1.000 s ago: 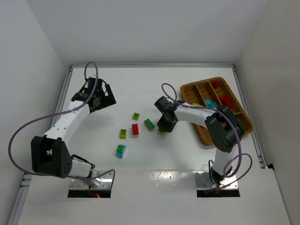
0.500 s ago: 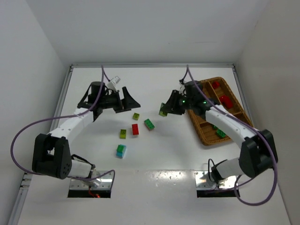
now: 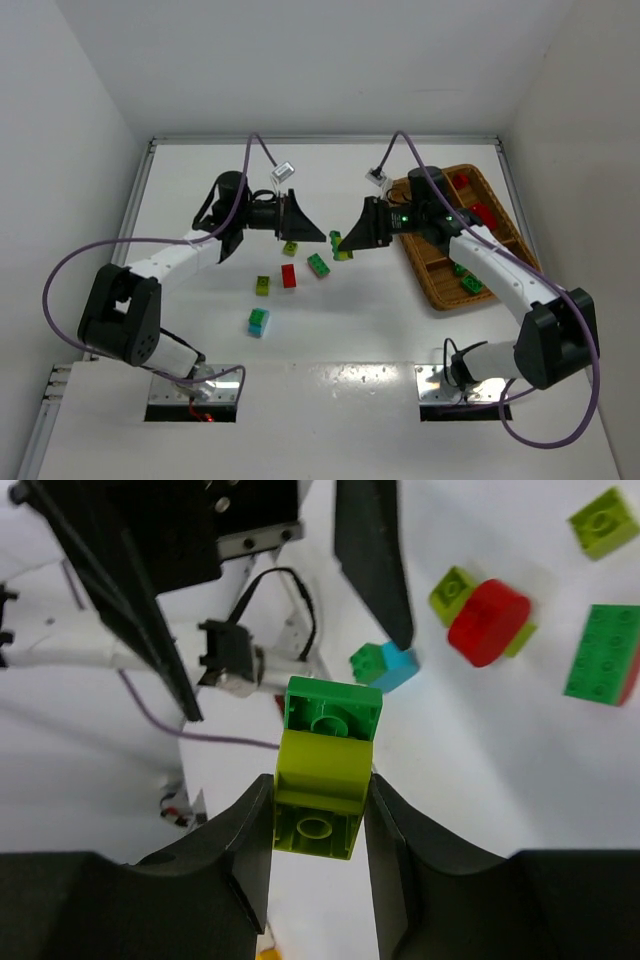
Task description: Sort the legos into containers by color
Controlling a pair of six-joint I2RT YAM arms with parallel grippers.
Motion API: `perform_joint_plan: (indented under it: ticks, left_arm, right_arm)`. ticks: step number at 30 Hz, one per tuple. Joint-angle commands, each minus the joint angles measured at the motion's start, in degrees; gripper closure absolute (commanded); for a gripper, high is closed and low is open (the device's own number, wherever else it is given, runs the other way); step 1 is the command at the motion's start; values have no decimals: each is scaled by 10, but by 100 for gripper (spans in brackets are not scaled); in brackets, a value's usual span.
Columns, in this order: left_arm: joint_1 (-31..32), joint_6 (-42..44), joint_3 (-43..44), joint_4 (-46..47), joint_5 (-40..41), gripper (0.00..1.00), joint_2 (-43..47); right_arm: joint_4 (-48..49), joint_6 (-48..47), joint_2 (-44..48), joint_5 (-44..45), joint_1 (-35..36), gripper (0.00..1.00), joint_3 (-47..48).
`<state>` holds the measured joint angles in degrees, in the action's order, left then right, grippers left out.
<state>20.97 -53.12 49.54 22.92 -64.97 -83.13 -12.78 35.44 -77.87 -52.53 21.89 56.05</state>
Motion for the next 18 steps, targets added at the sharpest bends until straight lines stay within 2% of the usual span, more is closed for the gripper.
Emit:
perform_joint_plan:
  ticks: [1, 2, 5, 11, 15, 16, 18]
  left_arm:
    - [13, 74, 48, -36, -42, 0, -8]
    - [20, 100, 54, -61, -42, 0, -8]
    - [33, 112, 60, -56, -47, 0, -13]
    - [53, 118, 79, -47, -53, 14, -19]
    - [58, 125, 85, -54, -63, 31, -30]
    - [58, 125, 90, -54, -63, 40, -30]
    - [58, 125, 90, -54, -69, 47, -30]
  right_arm:
    - [20, -37, 2, -98, -4, 82, 14]
    - [20, -37, 2, -103, -4, 82, 14]
    - [13, -45, 2, -123, -4, 82, 14]
    - [-1, -56, 2, -123, 2, 82, 26]
    - [-1, -56, 2, -123, 2, 82, 26]
    - [-1, -56, 2, -123, 2, 82, 26]
    - [-1, -56, 2, -118, 2, 82, 26]
